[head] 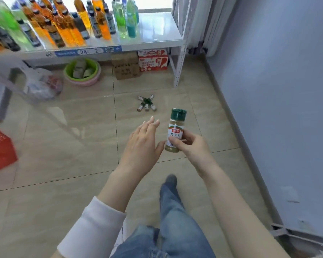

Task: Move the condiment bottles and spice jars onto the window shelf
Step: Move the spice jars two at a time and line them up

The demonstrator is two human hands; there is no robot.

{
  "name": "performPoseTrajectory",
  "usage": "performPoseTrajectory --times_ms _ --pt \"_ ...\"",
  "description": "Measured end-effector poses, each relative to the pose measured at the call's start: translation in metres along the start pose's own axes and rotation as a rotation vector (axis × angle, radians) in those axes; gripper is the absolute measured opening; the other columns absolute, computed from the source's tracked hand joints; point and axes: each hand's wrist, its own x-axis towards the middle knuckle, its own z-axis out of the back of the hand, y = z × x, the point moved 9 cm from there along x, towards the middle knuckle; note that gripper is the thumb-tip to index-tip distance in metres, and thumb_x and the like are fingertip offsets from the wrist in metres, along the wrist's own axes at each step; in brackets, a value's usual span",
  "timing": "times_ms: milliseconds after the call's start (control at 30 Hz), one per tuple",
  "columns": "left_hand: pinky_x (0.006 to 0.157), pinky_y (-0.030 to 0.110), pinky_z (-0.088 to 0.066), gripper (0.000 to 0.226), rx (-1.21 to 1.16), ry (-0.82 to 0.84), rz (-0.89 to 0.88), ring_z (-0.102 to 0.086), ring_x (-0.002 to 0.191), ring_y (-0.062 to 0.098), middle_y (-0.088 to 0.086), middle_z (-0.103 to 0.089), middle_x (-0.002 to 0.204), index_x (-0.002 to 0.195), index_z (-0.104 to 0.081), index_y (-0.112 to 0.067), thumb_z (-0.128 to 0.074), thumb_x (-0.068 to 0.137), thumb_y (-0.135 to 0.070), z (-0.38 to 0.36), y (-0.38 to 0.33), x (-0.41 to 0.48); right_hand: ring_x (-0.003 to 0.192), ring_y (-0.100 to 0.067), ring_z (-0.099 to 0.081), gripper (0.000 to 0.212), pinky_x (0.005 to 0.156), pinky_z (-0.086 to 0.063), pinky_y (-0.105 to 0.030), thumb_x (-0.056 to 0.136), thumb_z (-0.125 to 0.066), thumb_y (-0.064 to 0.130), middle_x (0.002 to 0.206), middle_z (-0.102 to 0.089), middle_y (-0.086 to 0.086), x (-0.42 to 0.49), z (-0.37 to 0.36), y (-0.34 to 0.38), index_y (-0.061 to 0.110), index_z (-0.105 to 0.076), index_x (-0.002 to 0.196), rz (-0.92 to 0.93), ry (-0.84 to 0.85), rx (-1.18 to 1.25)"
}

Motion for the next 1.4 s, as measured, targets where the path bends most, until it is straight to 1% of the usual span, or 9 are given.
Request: performPoseTrajectory --times_ms 200,367,567,733,867,967,1067,1267,1400 --pt "0.111 0.032 -0.021 0.057 0.024 -0.095 0.032 -0.028 0.138 0.022 0.006 -0.031 0.15 0.14 -0.035 -0.011 -0.057 0.089 -0.024 0.032 -0.006 0.121 0.086 -0.013 -0.065 0.014 0.082 -0.051 -0.026 0.082 -0.069 0.022 0.092 -0.072 -0.002 0.112 0.033 0.054 0.023 -0.068 0.095 0.042 0.013 0.029" --pt "0.109 0.032 -0.024 0.054 0.02 -0.179 0.063 -0.033 0.136 0.025 0.008 -0.035 0.147 0.137 -0.04 -0.009 -0.058 0.088 -0.022 0.067 -0.003 0.202 0.081 -0.009 -0.063 0.012 0.081 -0.051 -0.025 0.083 -0.067 0.019 0.087 -0.071 0.005 0.196 0.038 0.113 0.028 -0.067 0.091 0.111 0.088 0.041" --pt "0.111 0.032 -0.022 0.057 0.045 -0.206 0.076 -0.029 0.137 0.022 0.006 -0.03 0.15 0.14 -0.034 -0.011 -0.055 0.09 -0.025 0.102 0.015 0.301 0.083 -0.009 -0.064 0.013 0.079 -0.052 -0.027 0.084 -0.067 0.021 0.089 -0.071 0.006 0.295 0.024 0.177 0.026 -0.067 0.096 0.18 0.145 0.02" --pt "0.111 0.031 -0.02 0.058 0.053 -0.257 0.042 -0.026 0.138 0.019 0.003 -0.027 0.151 0.142 -0.029 -0.014 -0.053 0.091 -0.03 0.15 0.033 0.39 0.082 -0.008 -0.064 0.015 0.075 -0.053 -0.02 0.083 -0.067 0.019 0.091 -0.072 0.004 0.373 0.013 0.239 0.027 -0.067 0.096 0.257 0.128 0.01" --pt "0.112 0.034 -0.021 0.058 0.029 -0.258 -0.003 -0.026 0.138 0.019 0.001 -0.025 0.152 0.143 -0.027 -0.017 -0.05 0.092 -0.033 0.188 0.04 0.452 0.084 -0.009 -0.065 0.016 0.079 -0.052 -0.02 0.081 -0.069 0.019 0.09 -0.072 0.004 0.426 0.009 0.291 0.027 -0.067 0.095 0.298 0.067 -0.011" --pt "0.112 0.031 -0.018 0.057 0.039 -0.272 -0.033 -0.023 0.139 0.018 -0.001 -0.022 0.153 0.143 -0.025 -0.019 -0.049 0.093 -0.032 0.21 0.044 0.497 0.095 -0.019 -0.067 0.024 0.089 -0.052 -0.029 0.079 -0.07 0.022 0.097 -0.073 -0.001 0.466 0.012 0.32 0.021 -0.068 0.102 0.307 0.033 -0.002" --pt "0.112 0.032 -0.018 0.057 0.051 -0.288 -0.05 -0.023 0.139 0.018 0.0 -0.022 0.153 0.144 -0.024 -0.018 -0.048 0.093 -0.032 0.225 0.045 0.537 0.097 -0.018 -0.067 0.033 0.094 -0.05 -0.035 0.077 -0.071 0.026 0.099 -0.073 0.001 0.503 0.015 0.343 0.018 -0.067 0.108 0.301 0.013 -0.013" --pt "0.113 0.034 -0.017 0.057 0.058 -0.301 -0.051 -0.02 0.141 0.019 0.0 -0.021 0.154 0.144 -0.023 -0.019 -0.046 0.094 -0.033 0.242 0.043 0.616 0.098 -0.012 -0.066 0.033 0.095 -0.048 -0.029 0.078 -0.07 0.02 0.101 -0.071 0.004 0.573 0.031 0.385 0.015 -0.065 0.111 0.311 -0.009 0.011" --pt "0.113 0.032 -0.014 0.058 0.088 -0.319 -0.061 -0.017 0.142 0.017 -0.003 -0.016 0.155 0.146 -0.018 -0.02 -0.044 0.095 -0.034 0.247 0.031 0.671 0.09 -0.002 -0.066 0.031 0.078 -0.052 -0.016 0.077 -0.07 0.018 0.094 -0.069 0.012 0.623 0.052 0.413 0.023 -0.059 0.105 0.337 0.008 0.023"
